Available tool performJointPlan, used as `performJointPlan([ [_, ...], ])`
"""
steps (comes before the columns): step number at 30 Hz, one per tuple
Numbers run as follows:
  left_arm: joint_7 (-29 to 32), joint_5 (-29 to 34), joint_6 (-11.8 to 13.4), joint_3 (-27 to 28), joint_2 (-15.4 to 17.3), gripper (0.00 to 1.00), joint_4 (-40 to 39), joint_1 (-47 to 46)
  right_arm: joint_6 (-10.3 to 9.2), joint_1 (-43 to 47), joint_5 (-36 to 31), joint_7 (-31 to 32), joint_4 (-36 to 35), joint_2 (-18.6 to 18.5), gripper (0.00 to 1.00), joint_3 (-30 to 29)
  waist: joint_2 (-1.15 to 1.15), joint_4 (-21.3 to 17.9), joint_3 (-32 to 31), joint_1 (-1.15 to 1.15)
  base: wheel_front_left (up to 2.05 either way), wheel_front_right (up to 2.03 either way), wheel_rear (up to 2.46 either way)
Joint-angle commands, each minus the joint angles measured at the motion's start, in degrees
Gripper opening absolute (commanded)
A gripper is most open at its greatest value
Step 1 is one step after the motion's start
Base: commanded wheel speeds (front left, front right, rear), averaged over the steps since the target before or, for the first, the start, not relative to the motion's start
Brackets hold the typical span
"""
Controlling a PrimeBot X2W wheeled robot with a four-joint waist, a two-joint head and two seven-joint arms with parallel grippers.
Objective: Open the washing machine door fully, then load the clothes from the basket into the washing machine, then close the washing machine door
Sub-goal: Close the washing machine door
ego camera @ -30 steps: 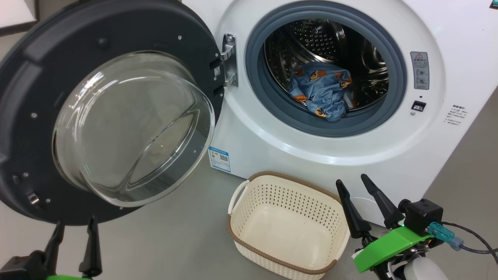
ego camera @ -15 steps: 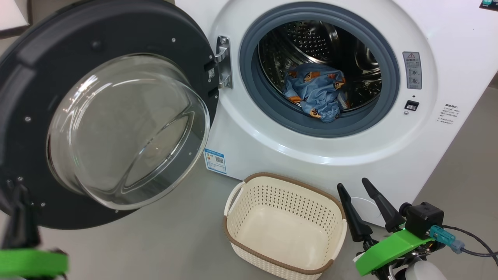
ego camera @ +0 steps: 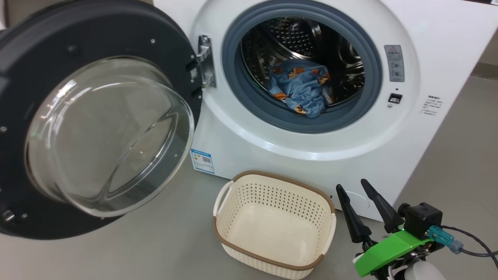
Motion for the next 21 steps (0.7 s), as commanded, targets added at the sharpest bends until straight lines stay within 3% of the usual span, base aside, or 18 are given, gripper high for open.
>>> performJointPlan([
  [1, 1.2, -1.9, -0.5, 3.4, 4.0, 0.00, 1.0, -4.3, 0.09, -0.8, -0.2, -0.3, -1.3, -0.2, 1.00, 1.5, 0.00, -1.0, 0.4, 0.00, 0.00, 0.00, 0.00],
  [12, 15.3, -15.5, 0.0, 8.3, 10.7, 0.00, 26.1, -17.3, 0.09, -1.7, -0.8, -0.3, -1.0, -0.9, 1.00, 2.0, 0.00, -4.4, 1.8, 0.00, 0.00, 0.00, 0.00],
  [21, 20.9, -17.0, -1.0, 8.3, 15.3, 0.00, 40.2, -21.4, 0.09, -2.8, -1.9, -0.3, -1.2, -0.9, 1.00, 2.0, 0.00, -7.1, 4.3, 0.00, 0.00, 0.00, 0.00],
])
